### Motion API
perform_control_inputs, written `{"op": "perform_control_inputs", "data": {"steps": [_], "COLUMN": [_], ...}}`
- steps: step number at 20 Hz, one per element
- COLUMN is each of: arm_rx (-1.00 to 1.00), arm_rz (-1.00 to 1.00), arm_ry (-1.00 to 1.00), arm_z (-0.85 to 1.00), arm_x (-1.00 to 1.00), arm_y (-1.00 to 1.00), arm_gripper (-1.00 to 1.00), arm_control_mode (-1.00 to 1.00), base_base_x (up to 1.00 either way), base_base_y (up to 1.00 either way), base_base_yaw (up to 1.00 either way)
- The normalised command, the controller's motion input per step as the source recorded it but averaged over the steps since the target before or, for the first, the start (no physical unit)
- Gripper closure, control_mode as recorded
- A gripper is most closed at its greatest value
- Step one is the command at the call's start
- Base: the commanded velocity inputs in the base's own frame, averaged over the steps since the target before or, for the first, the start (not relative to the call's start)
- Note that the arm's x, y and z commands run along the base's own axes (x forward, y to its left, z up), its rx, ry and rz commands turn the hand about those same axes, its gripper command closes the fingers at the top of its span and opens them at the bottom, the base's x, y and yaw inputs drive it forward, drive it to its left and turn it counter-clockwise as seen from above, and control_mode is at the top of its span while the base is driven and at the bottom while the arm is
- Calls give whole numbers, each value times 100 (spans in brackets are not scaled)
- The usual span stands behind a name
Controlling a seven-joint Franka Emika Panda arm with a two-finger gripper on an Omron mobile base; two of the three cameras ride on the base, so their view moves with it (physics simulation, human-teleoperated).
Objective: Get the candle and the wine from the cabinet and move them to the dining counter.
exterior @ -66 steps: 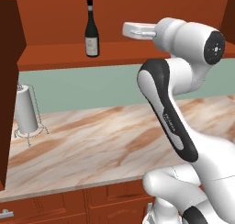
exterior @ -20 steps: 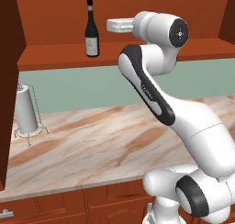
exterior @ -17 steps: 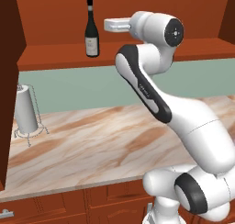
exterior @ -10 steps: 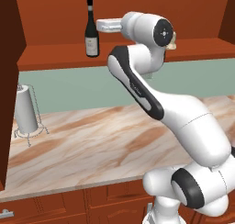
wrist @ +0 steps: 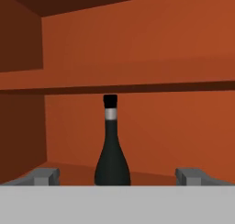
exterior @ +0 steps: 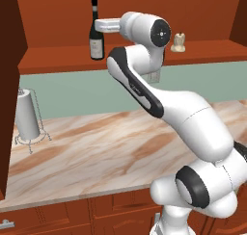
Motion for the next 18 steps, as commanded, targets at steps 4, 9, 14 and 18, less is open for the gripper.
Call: {"op": "perform_control_inputs", "data": {"steps": [4, 9, 14, 18], "arm_rx": [0, 0, 0, 0], "arm_rz": [0, 0, 0, 0], "arm_ry": [0, 0, 0, 0], "arm_z": [0, 0, 0, 0], "arm_x": [26, 20, 20, 21], "arm_y": [15, 8, 5, 4], "arm_gripper": [-100, -100, -100, -100], "arm_control_mode": [-100, -100, -100, -100], "base_base_x": [0, 0, 0, 0], "base_base_y": [0, 0, 0, 0], "base_base_yaw": [0, 0, 0, 0]}}
